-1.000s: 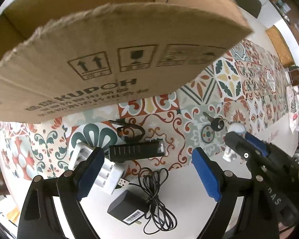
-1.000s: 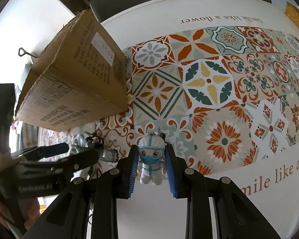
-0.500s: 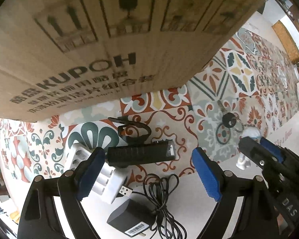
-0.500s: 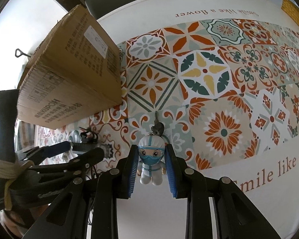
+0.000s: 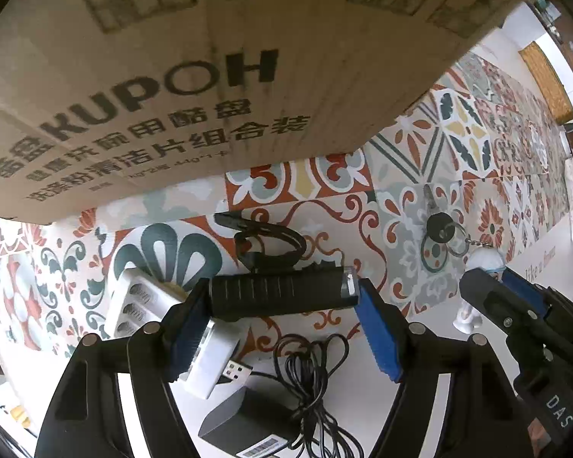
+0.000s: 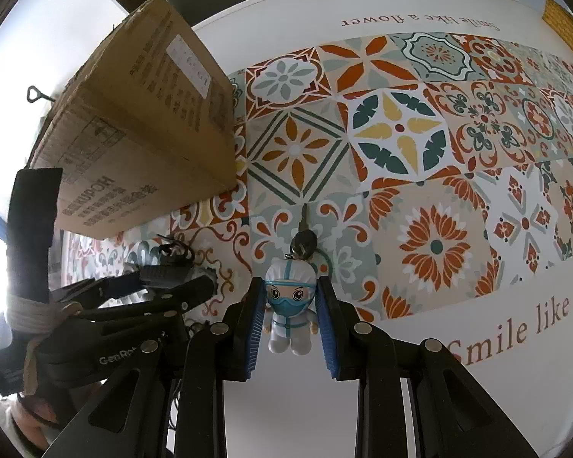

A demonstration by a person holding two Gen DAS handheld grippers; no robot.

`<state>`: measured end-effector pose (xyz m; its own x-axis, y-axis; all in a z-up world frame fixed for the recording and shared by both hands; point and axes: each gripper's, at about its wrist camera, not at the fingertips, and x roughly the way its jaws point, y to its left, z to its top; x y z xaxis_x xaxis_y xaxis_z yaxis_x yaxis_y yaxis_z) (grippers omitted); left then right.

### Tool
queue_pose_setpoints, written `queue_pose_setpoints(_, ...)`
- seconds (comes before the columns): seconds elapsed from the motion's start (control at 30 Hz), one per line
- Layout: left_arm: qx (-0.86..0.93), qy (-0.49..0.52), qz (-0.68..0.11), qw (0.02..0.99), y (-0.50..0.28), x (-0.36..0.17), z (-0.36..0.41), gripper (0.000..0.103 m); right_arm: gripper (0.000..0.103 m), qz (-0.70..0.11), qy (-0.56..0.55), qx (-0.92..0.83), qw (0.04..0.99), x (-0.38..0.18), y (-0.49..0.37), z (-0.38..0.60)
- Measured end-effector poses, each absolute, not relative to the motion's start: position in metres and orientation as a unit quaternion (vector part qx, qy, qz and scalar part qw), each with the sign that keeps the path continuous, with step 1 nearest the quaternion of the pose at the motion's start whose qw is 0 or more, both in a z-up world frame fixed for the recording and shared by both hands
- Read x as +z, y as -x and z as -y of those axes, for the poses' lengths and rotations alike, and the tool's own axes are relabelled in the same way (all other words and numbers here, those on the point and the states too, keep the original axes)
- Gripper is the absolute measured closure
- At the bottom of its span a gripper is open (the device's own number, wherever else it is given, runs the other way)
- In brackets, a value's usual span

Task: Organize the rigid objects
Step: 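Grasp the black flashlight with the left gripper while the right gripper holds the figurine, then carry the flashlight and figurine over the box and open both grippers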

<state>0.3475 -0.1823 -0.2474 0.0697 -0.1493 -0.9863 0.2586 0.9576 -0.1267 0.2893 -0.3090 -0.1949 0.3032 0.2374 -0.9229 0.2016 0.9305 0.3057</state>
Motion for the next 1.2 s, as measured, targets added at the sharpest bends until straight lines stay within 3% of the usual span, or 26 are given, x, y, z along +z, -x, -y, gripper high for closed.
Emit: queue_pose_setpoints(1.2, -0.133, -0.013, -0.510, 0.850, -0.288, -0.090, 0.101, 0.030, 0.076, -0.494, -0.132, 0.061, 0.858, -0.069, -0.256, 0.239)
